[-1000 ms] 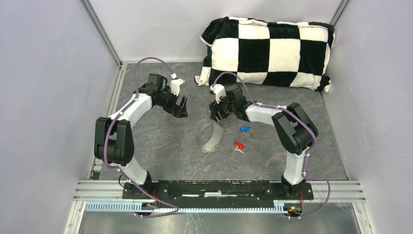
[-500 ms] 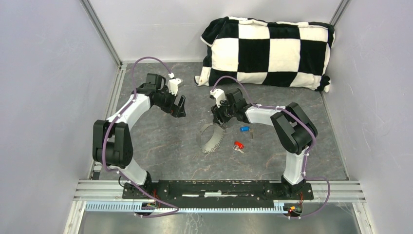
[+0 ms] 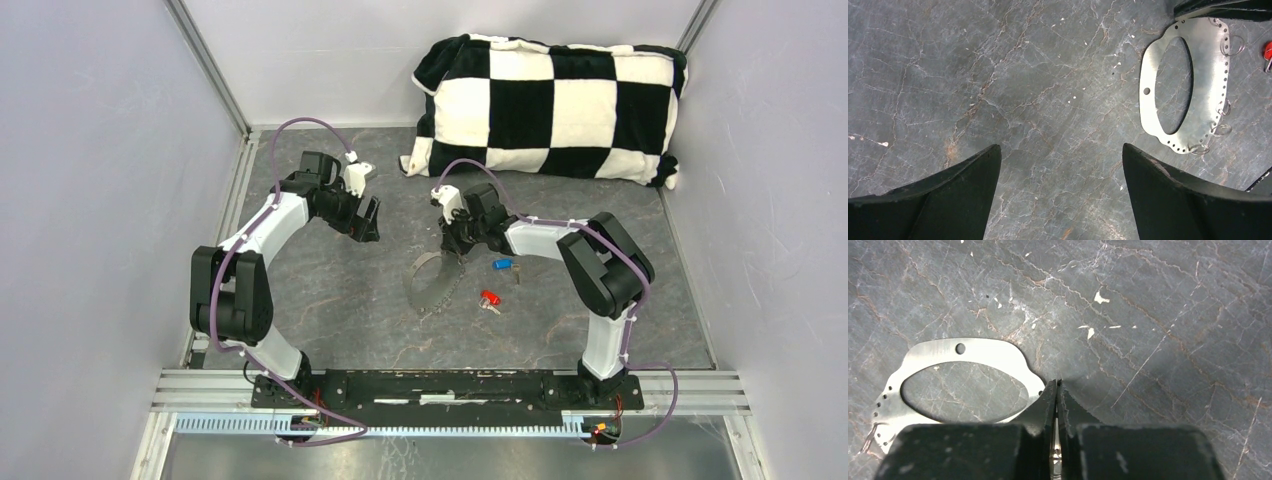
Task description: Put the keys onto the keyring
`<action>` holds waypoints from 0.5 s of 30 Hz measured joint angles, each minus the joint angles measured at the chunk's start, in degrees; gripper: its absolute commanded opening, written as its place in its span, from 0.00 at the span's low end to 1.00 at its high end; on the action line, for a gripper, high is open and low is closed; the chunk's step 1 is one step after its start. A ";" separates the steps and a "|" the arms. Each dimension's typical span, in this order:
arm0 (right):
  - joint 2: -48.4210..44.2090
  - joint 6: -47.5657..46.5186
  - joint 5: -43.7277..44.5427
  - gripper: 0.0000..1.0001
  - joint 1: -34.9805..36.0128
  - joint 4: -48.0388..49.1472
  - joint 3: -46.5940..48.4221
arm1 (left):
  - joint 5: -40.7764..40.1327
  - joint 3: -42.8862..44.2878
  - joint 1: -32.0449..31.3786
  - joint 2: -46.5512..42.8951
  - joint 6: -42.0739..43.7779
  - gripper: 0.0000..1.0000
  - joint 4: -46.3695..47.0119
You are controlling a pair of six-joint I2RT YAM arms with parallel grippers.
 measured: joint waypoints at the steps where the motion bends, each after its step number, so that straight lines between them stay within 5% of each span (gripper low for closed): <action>1: -0.33 0.09 -0.17 0.00 0.00 0.02 -0.33 | 0.00 0.00 0.00 0.00 0.02 0.95 -0.02; 15: -11.02 3.96 -1.73 0.04 0.00 3.30 -6.80 | 0.28 0.09 -0.09 0.00 0.00 0.91 -1.64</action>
